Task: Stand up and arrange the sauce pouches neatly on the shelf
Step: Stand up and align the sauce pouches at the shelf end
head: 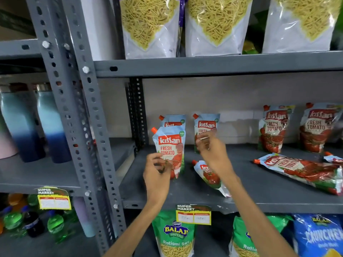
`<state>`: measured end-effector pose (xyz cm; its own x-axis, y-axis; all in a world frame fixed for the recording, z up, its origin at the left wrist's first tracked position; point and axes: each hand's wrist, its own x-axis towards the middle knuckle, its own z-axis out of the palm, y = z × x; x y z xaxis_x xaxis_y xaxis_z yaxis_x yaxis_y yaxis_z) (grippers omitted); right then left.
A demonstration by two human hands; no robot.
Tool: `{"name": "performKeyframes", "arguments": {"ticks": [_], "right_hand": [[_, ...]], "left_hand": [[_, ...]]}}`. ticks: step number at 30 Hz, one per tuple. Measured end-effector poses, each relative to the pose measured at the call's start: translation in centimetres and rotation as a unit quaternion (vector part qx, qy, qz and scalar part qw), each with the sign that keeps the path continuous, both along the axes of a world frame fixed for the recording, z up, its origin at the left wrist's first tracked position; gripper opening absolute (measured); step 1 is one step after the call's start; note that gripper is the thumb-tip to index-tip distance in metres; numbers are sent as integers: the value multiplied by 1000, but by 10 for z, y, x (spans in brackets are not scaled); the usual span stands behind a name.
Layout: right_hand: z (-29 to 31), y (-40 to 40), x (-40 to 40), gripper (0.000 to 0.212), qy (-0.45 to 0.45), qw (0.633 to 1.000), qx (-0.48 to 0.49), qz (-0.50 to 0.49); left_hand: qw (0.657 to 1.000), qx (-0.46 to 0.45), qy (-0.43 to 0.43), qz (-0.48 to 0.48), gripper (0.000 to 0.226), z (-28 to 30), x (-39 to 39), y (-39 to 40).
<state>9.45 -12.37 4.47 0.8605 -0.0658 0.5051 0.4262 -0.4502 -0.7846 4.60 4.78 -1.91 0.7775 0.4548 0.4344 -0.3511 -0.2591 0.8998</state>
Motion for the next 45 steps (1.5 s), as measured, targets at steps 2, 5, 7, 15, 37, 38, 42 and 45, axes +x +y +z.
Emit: {"name": "performKeyframes", "arguments": {"ticks": [2, 5, 7, 15, 37, 38, 42, 45], "right_hand": [[14, -32, 4, 13, 26, 996, -62, -54], [17, -74, 8, 36, 197, 951, -220, -91], [8, -91, 6, 54, 323, 902, -283, -51], [-34, -105, 18, 46, 376, 911, -155, 67], [-73, -100, 35, 40, 66, 975, 113, 179], [-76, -100, 35, 40, 61, 976, 117, 175], [-78, -101, 30, 36, 70, 979, 103, 160], [-74, -111, 20, 40, 82, 985, 82, 130]], "left_hand": [[993, -36, 80, -84, 24, 8, -1, -20], [950, -30, 240, -199, 38, 22, 3, -53], [917, 12, 319, -242, 50, 27, 6, -72], [863, 54, 414, -285, 69, 36, 19, -92], [972, 149, 68, -168, 85, -11, 57, -111], [971, 149, 72, -171, 84, -13, 60, -110], [969, 127, 79, -195, 89, -14, 56, -110], [984, 122, 36, -126, 90, -14, 43, -117]]}}
